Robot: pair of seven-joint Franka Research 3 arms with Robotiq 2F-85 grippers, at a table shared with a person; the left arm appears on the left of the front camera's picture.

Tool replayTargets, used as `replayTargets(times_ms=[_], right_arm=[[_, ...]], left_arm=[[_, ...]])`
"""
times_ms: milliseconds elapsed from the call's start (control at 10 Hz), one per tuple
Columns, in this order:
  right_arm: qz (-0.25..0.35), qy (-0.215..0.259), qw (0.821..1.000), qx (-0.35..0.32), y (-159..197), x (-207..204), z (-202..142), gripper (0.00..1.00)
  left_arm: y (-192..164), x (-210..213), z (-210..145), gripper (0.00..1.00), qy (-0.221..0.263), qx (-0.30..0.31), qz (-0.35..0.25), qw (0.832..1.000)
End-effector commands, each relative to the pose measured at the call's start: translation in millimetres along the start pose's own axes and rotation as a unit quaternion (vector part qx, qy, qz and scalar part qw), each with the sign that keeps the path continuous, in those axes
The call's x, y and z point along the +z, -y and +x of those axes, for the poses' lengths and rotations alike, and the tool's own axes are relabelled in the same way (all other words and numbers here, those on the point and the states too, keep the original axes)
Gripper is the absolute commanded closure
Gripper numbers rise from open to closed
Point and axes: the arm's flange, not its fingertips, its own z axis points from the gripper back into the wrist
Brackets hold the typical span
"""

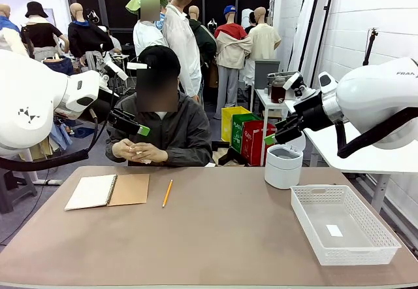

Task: Sort the paper based on its condition.
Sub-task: If a person hands you a paper, place it in the Organizing basket , and if it's crumpled, put it in the Trash can.

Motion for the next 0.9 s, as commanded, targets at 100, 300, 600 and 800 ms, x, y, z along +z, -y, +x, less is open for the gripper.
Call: replayTargets(times_ms=[100, 300, 600, 800], right_arm=[[0.007, 0.004, 1.000, -0.003, 1.0, -1.8, -1.1, 0.00], [0.007, 0.004, 1.000, -0.003, 1.0, -1.8, -1.1, 0.00], [0.007, 0.004, 1.000, -0.003, 1.0, -1.8, -1.1, 0.00], [0.007, 0.004, 1.000, -0.003, 1.0, -1.8, -1.1, 0.00]], left_arm=[[-1.4, 0.5, -1.2, 0.00, -0.001, -0.005, -0.002, 1.000], [-1.4, 0.5, -1.2, 0.00, -0.001, -0.005, -0.002, 1.000], [-1.4, 0.5, -1.2, 0.00, -0.001, -0.005, -0.002, 1.000], [-1.4, 0.5, -1.2, 0.00, -0.001, -0.005, -0.002, 1.000]])
